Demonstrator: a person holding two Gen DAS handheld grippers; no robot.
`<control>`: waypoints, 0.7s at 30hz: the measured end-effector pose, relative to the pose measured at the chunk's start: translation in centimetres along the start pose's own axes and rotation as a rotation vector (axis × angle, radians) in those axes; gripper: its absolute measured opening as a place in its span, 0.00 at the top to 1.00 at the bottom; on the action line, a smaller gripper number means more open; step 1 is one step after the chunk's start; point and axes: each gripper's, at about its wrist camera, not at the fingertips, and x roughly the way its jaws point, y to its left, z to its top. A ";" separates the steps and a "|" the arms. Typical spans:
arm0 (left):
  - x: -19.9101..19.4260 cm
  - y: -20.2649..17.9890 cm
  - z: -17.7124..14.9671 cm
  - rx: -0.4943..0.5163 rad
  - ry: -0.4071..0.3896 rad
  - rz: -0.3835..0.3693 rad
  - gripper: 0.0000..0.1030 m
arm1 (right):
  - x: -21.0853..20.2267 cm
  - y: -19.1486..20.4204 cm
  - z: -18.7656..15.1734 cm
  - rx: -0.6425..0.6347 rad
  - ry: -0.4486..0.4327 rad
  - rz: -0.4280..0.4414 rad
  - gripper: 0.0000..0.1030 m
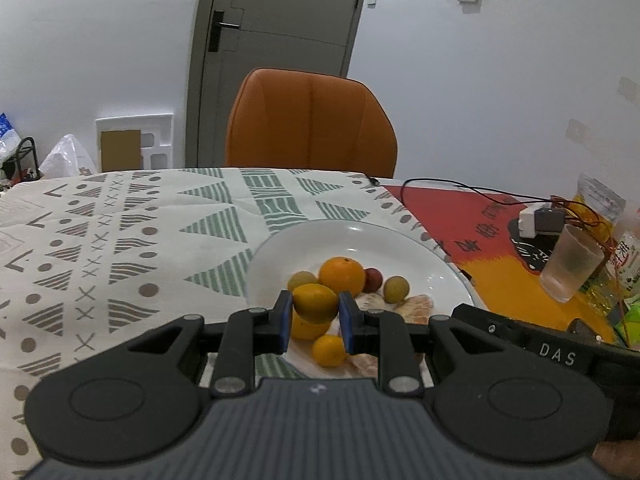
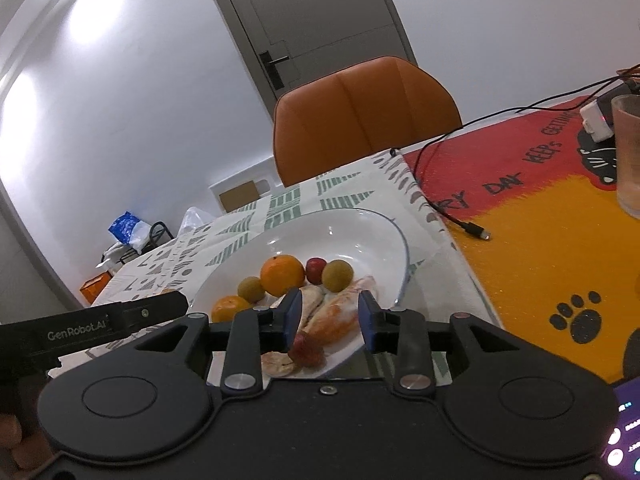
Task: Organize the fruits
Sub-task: 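Carry the mandarin with the left tool while the right tool carries the plum onto the plate, then open both tools to release the mandarin and plum on the plate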
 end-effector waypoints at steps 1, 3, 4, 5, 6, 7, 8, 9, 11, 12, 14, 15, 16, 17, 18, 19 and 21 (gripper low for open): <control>0.0 -0.1 0.0 -0.003 -0.001 -0.004 0.78 | -0.1 0.0 0.0 0.000 0.000 -0.002 0.68; 0.0 -0.2 0.1 -0.008 -0.003 -0.008 0.74 | -0.2 0.0 0.1 -0.001 0.000 -0.007 0.68; -0.1 -0.2 0.1 -0.010 -0.001 -0.015 0.74 | -0.3 0.1 0.2 -0.004 -0.001 -0.008 0.67; -0.1 -0.1 0.1 -0.012 -0.002 -0.018 0.73 | -0.4 0.2 0.2 -0.008 -0.002 -0.009 0.66; -0.3 -0.1 0.1 -0.011 -0.003 -0.017 0.72 | -0.4 0.3 0.3 -0.011 -0.004 -0.010 0.65; -0.5 0.0 0.1 -0.008 -0.008 -0.010 0.70 | -0.5 0.4 0.3 -0.011 -0.005 -0.009 0.64; -0.7 0.1 0.2 -0.004 -0.012 -0.001 0.67 | -0.5 0.5 0.3 -0.011 -0.006 -0.007 0.64; -0.9 0.3 0.2 -0.002 -0.016 0.007 0.65 | -0.5 0.6 0.2 -0.011 -0.005 -0.004 0.64; -1.4 0.8 0.3 -0.007 -0.023 0.027 0.55 | -0.3 0.9 0.1 -0.012 -0.001 0.002 0.63; -1.6 1.0 0.3 -0.011 -0.025 0.036 0.52 | -0.3 1.1 0.1 -0.012 0.001 0.006 0.63; -2.2 1.5 0.4 -0.017 -0.032 0.055 0.44 | -0.2 1.5 0.0 -0.013 0.004 0.016 0.62; -2.5 1.8 0.4 -0.015 -0.036 0.064 0.42 | -0.3 1.7 0.0 -0.016 0.003 0.021 0.61; -2.8 2.0 0.4 -0.014 -0.040 0.071 0.38 | -0.3 2.0 0.0 -0.020 0.002 0.025 0.58; -3.0 2.2 0.4 -0.014 -0.043 0.078 0.35 | -0.4 2.3 0.0 -0.025 0.001 0.028 0.56; -3.3 2.4 0.4 -0.016 -0.047 0.085 0.33 | -0.5 2.7 0.0 -0.031 -0.001 0.029 0.54; -3.6 2.6 0.3 -0.017 -0.053 0.088 0.30 | -0.6 3.0 0.0 -0.037 -0.005 0.031 0.52; -4.1 2.9 0.2 -0.013 -0.064 0.101 0.28 | -0.9 3.6 -0.1 -0.054 -0.010 0.037 0.48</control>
